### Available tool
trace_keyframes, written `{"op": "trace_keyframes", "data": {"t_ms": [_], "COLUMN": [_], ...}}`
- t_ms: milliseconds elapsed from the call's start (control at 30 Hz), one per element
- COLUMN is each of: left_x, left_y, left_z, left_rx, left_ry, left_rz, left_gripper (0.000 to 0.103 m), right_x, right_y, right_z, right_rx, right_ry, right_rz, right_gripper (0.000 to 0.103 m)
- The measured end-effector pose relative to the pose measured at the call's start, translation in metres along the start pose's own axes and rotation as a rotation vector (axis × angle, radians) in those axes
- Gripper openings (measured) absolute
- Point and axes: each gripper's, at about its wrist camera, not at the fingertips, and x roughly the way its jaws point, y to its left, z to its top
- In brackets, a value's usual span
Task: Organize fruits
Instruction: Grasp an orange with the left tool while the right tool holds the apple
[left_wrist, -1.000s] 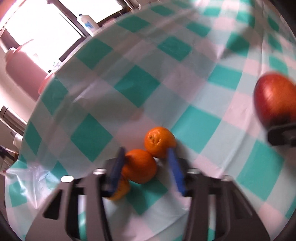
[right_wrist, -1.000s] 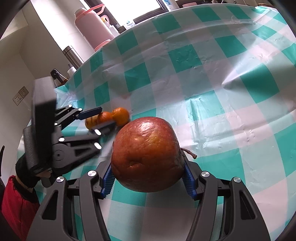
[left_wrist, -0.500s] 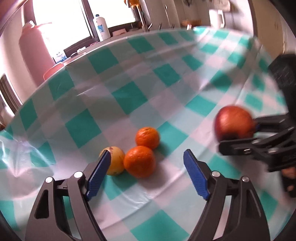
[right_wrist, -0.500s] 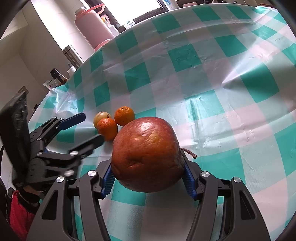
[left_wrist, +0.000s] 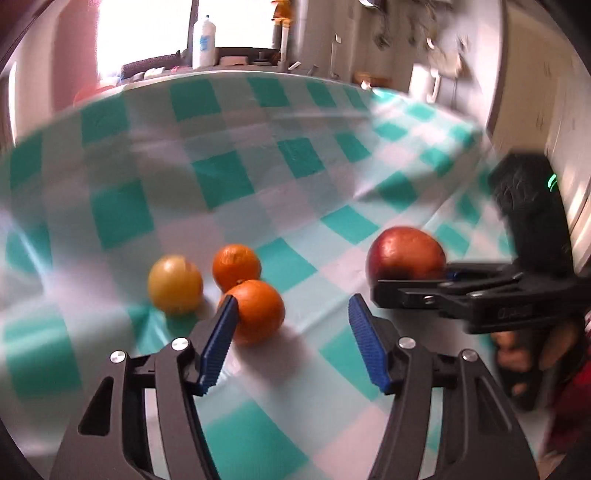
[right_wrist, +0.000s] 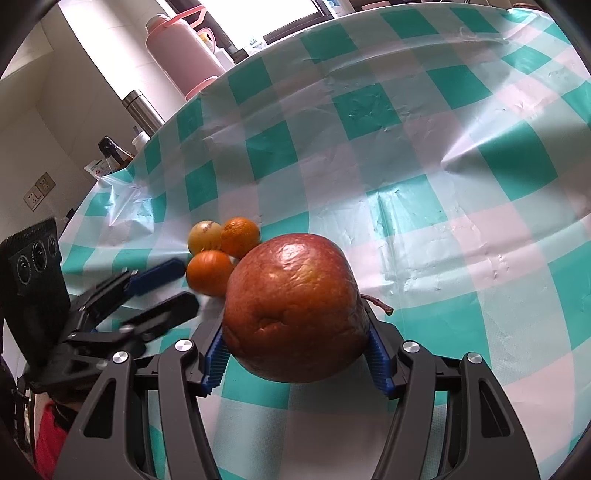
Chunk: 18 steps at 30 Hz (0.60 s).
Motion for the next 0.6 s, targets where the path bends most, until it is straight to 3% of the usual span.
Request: {"op": "trace_keyframes", "data": {"t_ms": [67,267,400,467,600], "left_x": [0.001,0.028,0.034,0.038,0.031], "left_y": [0.001,-0.013,-0.028,-0.028,-0.025], "left_z": [-0.002,-0.004,-0.008,-0.013,-0.020], "left_rx": [0.006,0.034,0.082,0.064,0.021], "left_ry": [0.005,0.097,0.130,0.167,0.168], "left_rz": [0.069,0.063,0.110,0.129,0.144], "left_gripper": [0.062,0.065,0.064,0.054,0.045], "right_x": [0.000,0.000,0.000,0.000,-0.001], "right_y": [0.000,0.000,0.000,0.001,0.002], "right_z": [0.000,0.000,0.000,0.000,-0.001], "right_rx": [-0.003,-0.003,-0.004,-0.009,-0.019], "right_ry": [0.000,0.001,0.002,0.001,-0.002], "right_rz": [0.000,-0.001,-0.001,0.000,-0.001], "right_gripper": [0.062,0.062,0.062,0.062,0.062]}}
